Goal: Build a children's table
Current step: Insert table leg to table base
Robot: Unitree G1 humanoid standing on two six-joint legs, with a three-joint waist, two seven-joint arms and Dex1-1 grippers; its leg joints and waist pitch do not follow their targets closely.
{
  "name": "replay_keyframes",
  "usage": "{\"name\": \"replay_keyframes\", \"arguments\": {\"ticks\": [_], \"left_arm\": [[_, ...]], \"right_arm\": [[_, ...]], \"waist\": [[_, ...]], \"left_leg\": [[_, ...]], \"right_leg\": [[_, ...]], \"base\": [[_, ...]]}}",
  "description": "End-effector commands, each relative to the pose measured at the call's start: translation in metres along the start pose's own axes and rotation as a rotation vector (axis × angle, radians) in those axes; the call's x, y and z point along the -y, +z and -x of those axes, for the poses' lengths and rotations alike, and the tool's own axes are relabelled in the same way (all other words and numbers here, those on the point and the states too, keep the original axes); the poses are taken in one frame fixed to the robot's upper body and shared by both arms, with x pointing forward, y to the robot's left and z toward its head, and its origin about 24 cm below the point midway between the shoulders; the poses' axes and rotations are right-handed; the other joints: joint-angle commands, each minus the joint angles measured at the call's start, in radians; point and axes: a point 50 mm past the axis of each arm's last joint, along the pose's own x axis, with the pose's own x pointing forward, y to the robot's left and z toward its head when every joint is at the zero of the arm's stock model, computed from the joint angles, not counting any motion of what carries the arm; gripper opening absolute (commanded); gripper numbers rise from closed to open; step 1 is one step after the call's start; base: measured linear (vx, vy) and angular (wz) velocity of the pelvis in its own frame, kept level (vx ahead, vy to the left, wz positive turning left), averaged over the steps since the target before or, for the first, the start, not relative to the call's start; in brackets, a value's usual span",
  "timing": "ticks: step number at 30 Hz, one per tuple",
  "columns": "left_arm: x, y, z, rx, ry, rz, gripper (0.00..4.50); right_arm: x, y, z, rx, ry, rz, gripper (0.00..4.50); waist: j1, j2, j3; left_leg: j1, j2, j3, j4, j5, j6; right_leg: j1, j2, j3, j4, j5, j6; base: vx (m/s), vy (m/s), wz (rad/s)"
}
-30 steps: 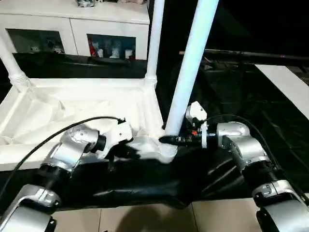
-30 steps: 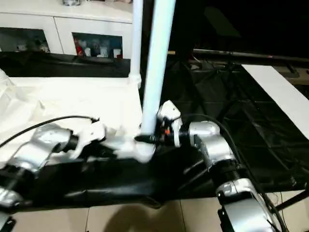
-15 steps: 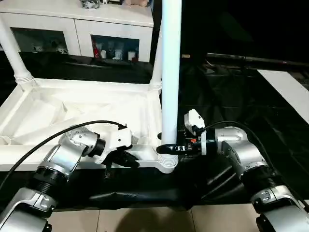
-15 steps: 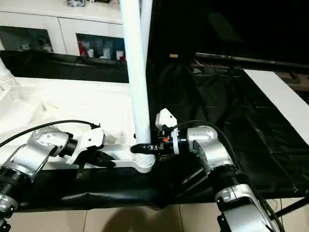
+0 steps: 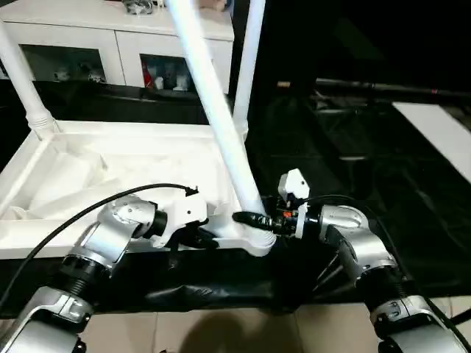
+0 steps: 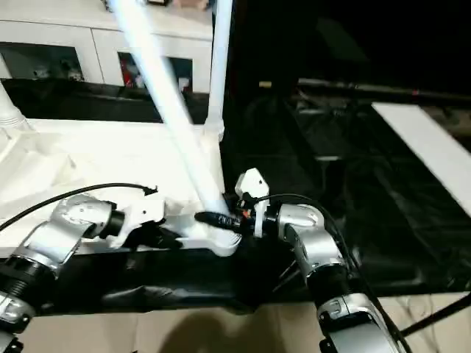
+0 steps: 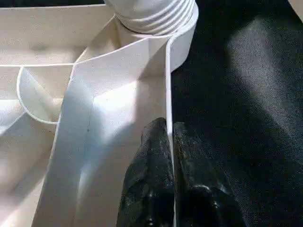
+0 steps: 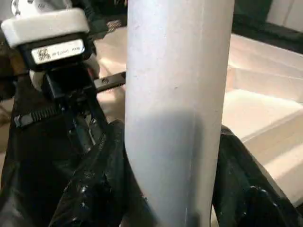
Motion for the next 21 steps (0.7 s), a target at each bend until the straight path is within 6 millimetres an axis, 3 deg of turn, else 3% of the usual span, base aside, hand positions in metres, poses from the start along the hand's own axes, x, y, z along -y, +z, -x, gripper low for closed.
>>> {"name": "replay_keyframes", "arguments": {"ticks": [1,3,5,6,11,13,14,17,18,19,20,21], "left_arm": [[-0.006,0.013,0.003,0.079,0.044,-0.032,0.00],[-0.007,0.013,0.003,0.079,0.052,-0.036,0.00],[-0.007,0.014,0.003,0.076,0.061,-0.039,0.00],[-0.008,0.014,0.004,0.077,0.067,-0.040,0.00],[-0.017,0.026,0.014,0.166,0.174,-0.065,0.00],[-0.019,0.028,0.016,0.184,0.196,-0.068,0.00],[-0.021,0.036,0.025,0.256,0.177,-0.017,0.44],[-0.027,0.049,0.036,0.372,0.201,0.048,0.55],[-0.032,0.056,0.040,0.421,0.235,0.071,0.55],[-0.035,0.060,0.043,0.453,0.257,0.086,0.89],[-0.046,0.067,0.046,0.461,0.357,0.102,0.99],[-0.056,0.072,0.047,0.429,0.463,0.106,0.96]], "right_arm": [[0.004,-0.031,0.019,-0.101,-0.103,-0.100,1.85],[0.007,-0.023,0.021,-0.050,-0.133,-0.115,1.85],[0.011,-0.014,0.023,0.010,-0.161,-0.130,1.85],[0.013,-0.008,0.024,0.044,-0.172,-0.135,1.85],[0.018,0.021,0.024,0.196,-0.186,-0.136,1.85],[0.018,0.023,0.023,0.202,-0.185,-0.127,1.85],[0.018,0.030,0.020,0.223,-0.178,-0.113,1.85],[0.018,0.039,0.015,0.238,-0.169,-0.082,1.85],[0.018,0.043,0.012,0.237,-0.170,-0.066,1.85],[0.018,0.045,0.011,0.235,-0.171,-0.056,1.85],[0.019,0.047,0.007,0.192,-0.188,-0.028,1.85],[0.020,0.048,0.003,0.148,-0.210,-0.002,1.85]], "waist": [[-0.013,0.017,-0.031],[-0.011,0.022,-0.033],[-0.011,0.019,-0.034],[-0.009,0.024,-0.035],[-0.003,0.025,-0.042],[-0.003,0.027,-0.047],[-0.001,0.031,-0.050],[0.000,0.033,-0.065],[0.002,0.030,-0.061],[0.002,0.030,-0.061],[0.002,0.017,-0.054],[0.001,0.019,-0.050]], "left_leg": [[0.016,0.022,-0.010,-0.084,-0.551,-0.026],[0.013,0.023,-0.007,-0.083,-0.511,-0.024],[0.014,0.022,-0.004,-0.081,-0.496,-0.019],[0.010,0.021,-0.002,-0.079,-0.461,-0.014],[0.001,0.021,0.006,-0.072,-0.337,0.007],[-0.007,0.019,0.008,-0.063,-0.240,0.025],[-0.007,0.017,0.010,-0.058,-0.184,0.035],[-0.007,0.011,0.013,-0.039,-0.036,0.067],[-0.009,0.010,0.019,-0.032,-0.002,0.102],[-0.009,0.010,0.019,-0.032,-0.002,0.102],[-0.013,0.009,0.021,-0.032,-0.048,0.111],[-0.011,0.012,0.018,-0.034,-0.087,0.101]], "right_leg": [[0.007,-0.034,0.025,-0.089,-0.434,-0.148],[0.011,-0.034,0.027,-0.083,-0.392,-0.159],[0.012,-0.034,0.028,-0.083,-0.378,-0.165],[0.016,-0.034,0.029,-0.079,-0.349,-0.173],[0.028,-0.033,0.027,-0.066,-0.220,-0.202],[0.036,-0.032,0.025,-0.050,-0.115,-0.224],[0.037,-0.031,0.023,-0.041,-0.044,-0.239],[0.042,-0.023,0.021,-0.015,0.181,-0.295],[0.036,-0.018,0.018,-0.012,0.268,-0.331],[0.036,-0.018,0.018,-0.012,0.268,-0.331],[0.039,-0.022,0.018,-0.015,0.213,-0.332],[0.039,-0.025,0.018,-0.021,0.135,-0.313]], "base": [[0.000,0.000,0.00],[0.000,0.000,0.00],[0.000,0.000,0.00],[0.000,0.000,0.00],[0.000,0.000,0.00],[0.000,0.000,0.00],[0.000,0.000,0.00],[0.000,0.000,0.00],[0.000,0.000,0.00],[0.000,0.000,0.00],[0.000,0.000,0.00],[0.000,0.000,0.00]]}}
